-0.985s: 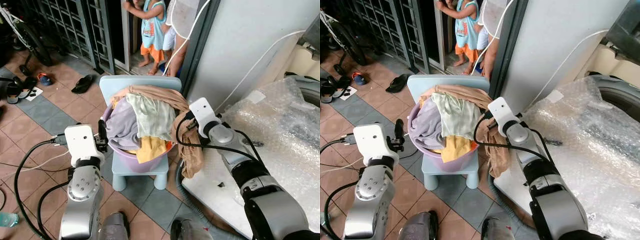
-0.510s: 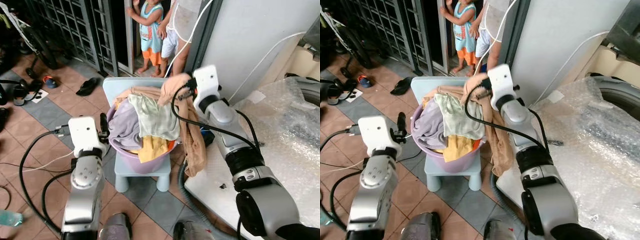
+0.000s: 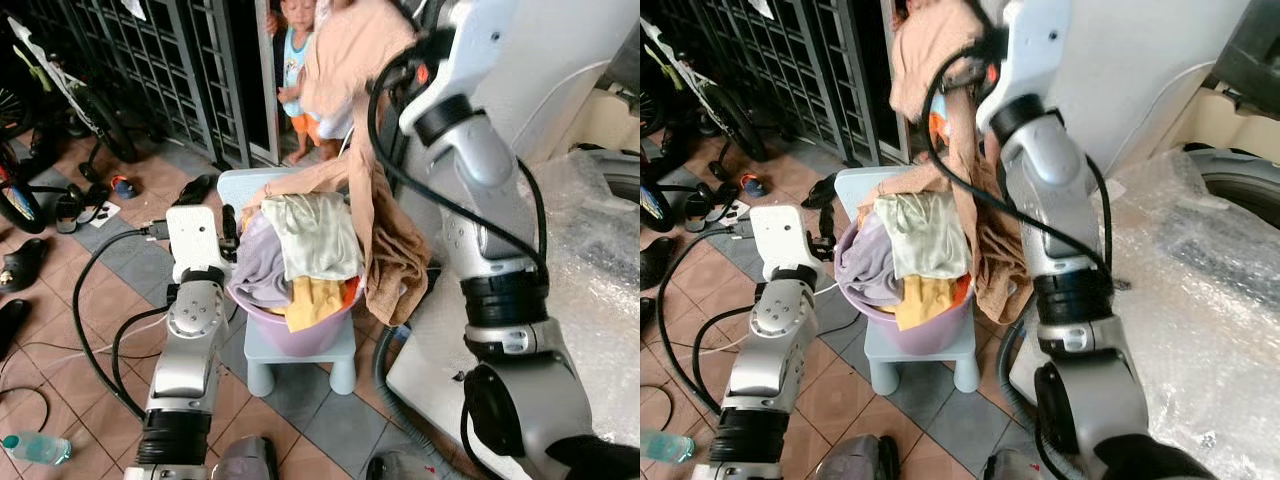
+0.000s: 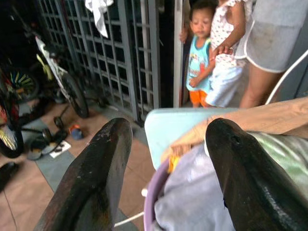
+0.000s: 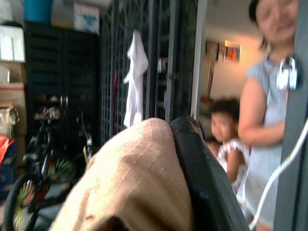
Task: Clothes washing
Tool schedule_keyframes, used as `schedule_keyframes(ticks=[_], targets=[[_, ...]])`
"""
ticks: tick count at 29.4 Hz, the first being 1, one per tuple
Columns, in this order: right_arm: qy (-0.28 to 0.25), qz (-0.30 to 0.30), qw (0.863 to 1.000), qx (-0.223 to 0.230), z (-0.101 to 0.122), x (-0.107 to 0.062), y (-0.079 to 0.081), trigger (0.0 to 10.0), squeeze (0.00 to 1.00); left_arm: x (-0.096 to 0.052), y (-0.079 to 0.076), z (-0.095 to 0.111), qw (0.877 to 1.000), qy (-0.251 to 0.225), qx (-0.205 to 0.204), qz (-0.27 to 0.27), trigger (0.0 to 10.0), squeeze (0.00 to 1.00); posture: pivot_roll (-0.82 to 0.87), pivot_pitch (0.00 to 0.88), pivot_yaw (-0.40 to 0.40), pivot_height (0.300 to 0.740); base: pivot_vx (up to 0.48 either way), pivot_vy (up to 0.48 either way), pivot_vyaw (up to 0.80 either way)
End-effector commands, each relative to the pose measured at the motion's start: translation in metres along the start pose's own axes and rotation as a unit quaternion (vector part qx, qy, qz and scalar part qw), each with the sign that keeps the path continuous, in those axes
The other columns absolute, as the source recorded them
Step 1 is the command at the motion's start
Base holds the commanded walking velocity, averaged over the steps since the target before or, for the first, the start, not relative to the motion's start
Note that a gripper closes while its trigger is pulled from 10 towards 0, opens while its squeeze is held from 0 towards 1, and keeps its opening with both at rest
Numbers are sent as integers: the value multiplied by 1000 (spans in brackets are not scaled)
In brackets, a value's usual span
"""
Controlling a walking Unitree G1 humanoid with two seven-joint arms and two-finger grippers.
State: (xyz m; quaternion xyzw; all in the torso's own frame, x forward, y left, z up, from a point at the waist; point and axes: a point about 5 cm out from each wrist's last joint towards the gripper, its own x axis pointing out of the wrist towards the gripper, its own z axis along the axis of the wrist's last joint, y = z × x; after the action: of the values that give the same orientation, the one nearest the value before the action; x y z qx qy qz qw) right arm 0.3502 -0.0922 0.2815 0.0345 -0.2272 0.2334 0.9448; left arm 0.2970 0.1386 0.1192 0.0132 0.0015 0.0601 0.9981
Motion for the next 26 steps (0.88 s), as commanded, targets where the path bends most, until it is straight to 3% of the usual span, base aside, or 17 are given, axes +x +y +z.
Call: schedule_keyframes(ticks=[1, 4, 6, 8, 10, 11, 15, 18, 19, 20, 21, 22, 23, 25, 26], targets=[[-28, 9, 1000, 11, 16, 5, 8, 0, 0, -2, -2, -6, 1000, 14, 1, 1, 10000, 0, -65, 0, 56, 740, 0, 0, 0], [-40, -10, 995, 86, 26, 25, 14, 0, 0, -6, -13, -14, 999, 31, -2, -20, 10000, 0, -52, 0, 52, 740, 0, 0, 0], [-68, -4, 987, 146, 44, 47, 26, 0, 0, -6, -18, -16, 998, 42, -23, -43, 10000, 0, -49, 0, 37, 740, 0, 0, 0], [-109, 18, 981, 157, 71, 61, 34, 0, 0, -5, -14, -19, 998, 43, -15, -34, 10000, 0, -54, 0, 43, 740, 0, 0, 0], [-124, 25, 978, 164, 83, 66, 35, 0, 0, -5, -14, -20, 998, 43, -12, -34, 10000, 0, -54, 0, 43, 740, 0, 0, 0], [-149, 25, 973, 175, 98, 70, 32, 0, 0, -4, -14, -20, 999, 39, -7, -35, 10000, 0, -51, 0, 42, 740, 0, 0, 0], [-186, 13, 963, 193, 129, 76, 17, 0, 0, 2, -16, -16, 999, 31, -19, -32, 10000, 0, -64, 0, 41, 740, 0, 0, 0], [-177, 9, 970, 165, 125, 73, 11, 0, 0, 4, -18, -13, 999, 23, -20, -34, 10000, 0, -72, 0, 41, 740, 0, 0, 0], [-130, 2, 982, 134, 93, 63, 7, 0, 0, 3, -18, -15, 999, 26, -20, -34, 10000, 0, -77, 0, 42, 740, 0, 0, 0], [-104, -4, 987, 122, 78, 57, 6, 0, 0, 2, -18, -16, 999, 28, -19, -35, 10000, 0, -79, 0, 44, 740, 0, 0, 0], [-104, -4, 987, 122, 78, 57, 6, 0, 0, 2, -18, -16, 999, 28, -19, -35, 10000, 0, -79, 0, 44, 740, 0, 0, 0], [-46, -14, 994, 100, 40, 38, 5, 0, 0, -1, -18, -20, 999, 31, -16, -38, 10000, 0, -81, 0, 48, 740, 0, 0, 0], [-30, -16, 995, 95, 30, 32, 5, 0, 0, -2, -17, -20, 999, 31, -15, -39, 10000, 0, -84, 0, 54, 740, 0, 0, 0], [36, -24, 995, 87, -10, -1, 6, 3608, 0, -5, -15, -19, 999, 24, -18, -44, 10000, 0, -88, 0, 66, 740, 0, 0, 0], [36, -24, 995, 87, -10, -1, 6, 3608, 0, -5, -15, -19, 999, 24, -18, -44, 10000, 0, -88, 0, 66, 740, 0, 0, 0]])
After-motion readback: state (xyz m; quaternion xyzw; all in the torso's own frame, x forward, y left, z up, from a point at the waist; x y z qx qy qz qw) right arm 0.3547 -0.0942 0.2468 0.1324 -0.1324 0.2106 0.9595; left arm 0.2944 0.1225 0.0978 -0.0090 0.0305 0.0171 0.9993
